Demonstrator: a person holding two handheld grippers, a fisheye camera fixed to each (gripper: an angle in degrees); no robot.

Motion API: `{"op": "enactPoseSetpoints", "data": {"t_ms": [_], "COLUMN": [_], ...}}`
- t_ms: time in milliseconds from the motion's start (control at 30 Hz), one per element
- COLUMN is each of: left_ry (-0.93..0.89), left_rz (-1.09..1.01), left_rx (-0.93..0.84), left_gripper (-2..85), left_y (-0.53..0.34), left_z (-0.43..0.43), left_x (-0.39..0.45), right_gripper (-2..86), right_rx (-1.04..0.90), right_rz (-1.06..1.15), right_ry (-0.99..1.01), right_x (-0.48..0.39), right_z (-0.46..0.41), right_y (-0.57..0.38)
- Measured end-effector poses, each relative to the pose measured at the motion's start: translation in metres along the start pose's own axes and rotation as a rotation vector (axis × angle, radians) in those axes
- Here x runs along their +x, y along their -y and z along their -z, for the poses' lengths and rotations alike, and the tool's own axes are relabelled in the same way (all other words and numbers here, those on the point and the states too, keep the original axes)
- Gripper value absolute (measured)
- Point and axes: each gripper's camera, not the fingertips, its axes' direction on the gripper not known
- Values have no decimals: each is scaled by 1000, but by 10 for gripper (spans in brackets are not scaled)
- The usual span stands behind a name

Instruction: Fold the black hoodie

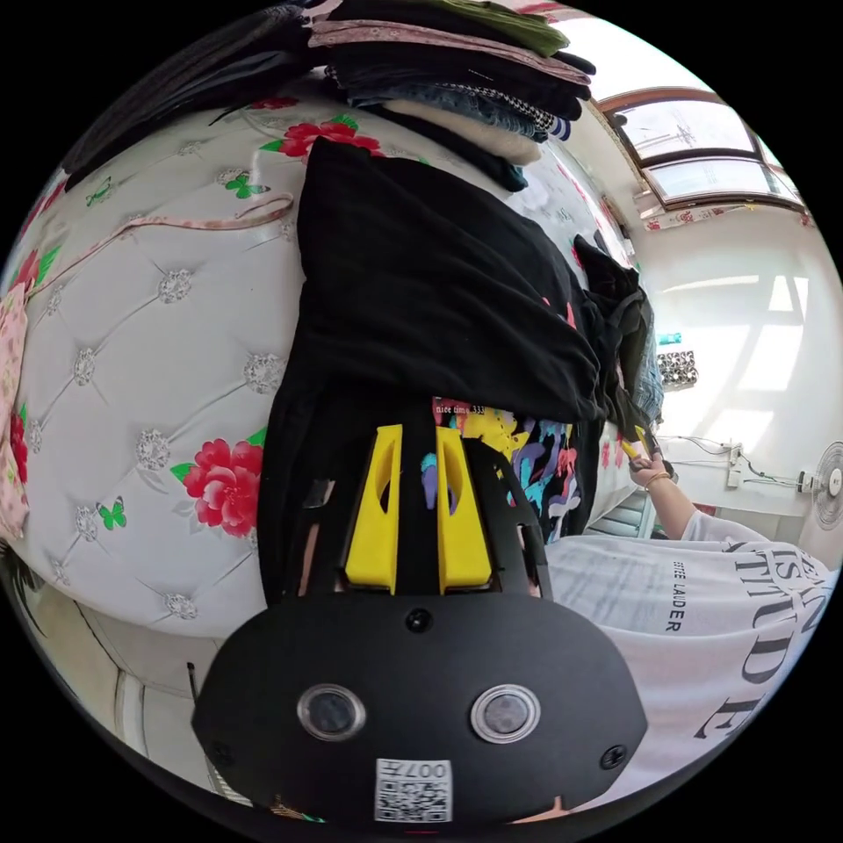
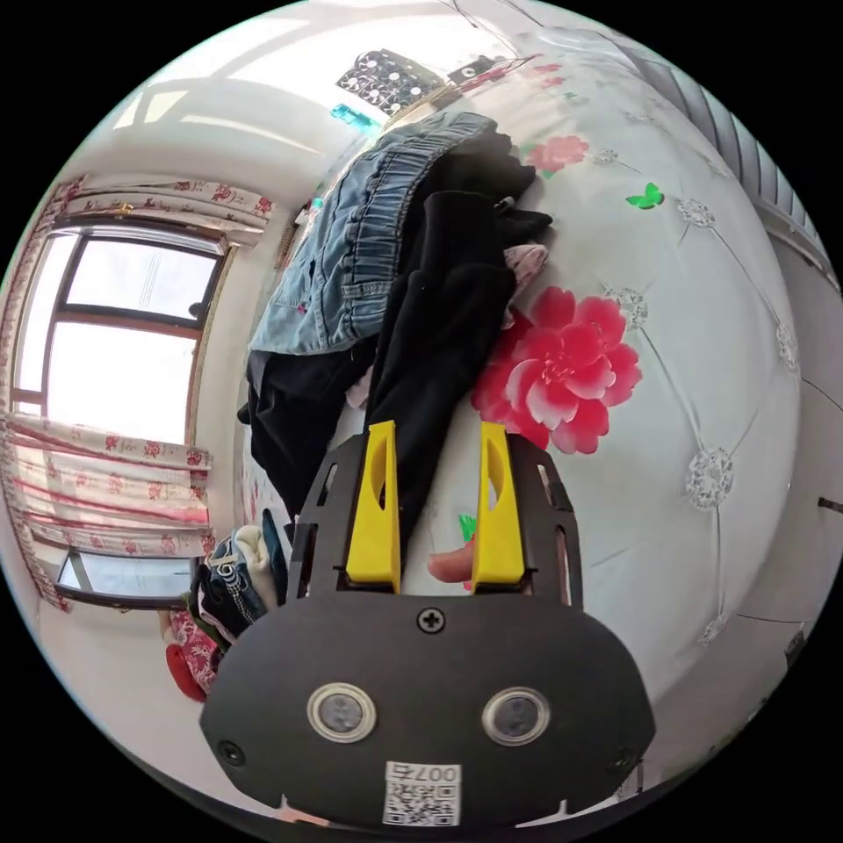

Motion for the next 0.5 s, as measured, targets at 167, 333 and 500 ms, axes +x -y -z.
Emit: {"op": "enactPoseSetpoints", "data": {"t_ms": [167, 333, 500], "left_ry": [52, 35, 26], "left_rz": [-2, 8, -26], "left_rx": [26, -2, -23], "left_gripper": [64, 61, 54], "left_y": [31, 51, 64], "left_z": [-11, -36, -51], "left_x": [-7, -13, -17], "right_gripper": [102, 89, 52], "right_rx": [96, 75, 18], "right_rz": [-25, -27, -57], "right_ry": [-25, -45, -13], "right_x": [15, 21, 27], "right_z": [20, 18, 30], "right_y": [35, 60, 49]}}
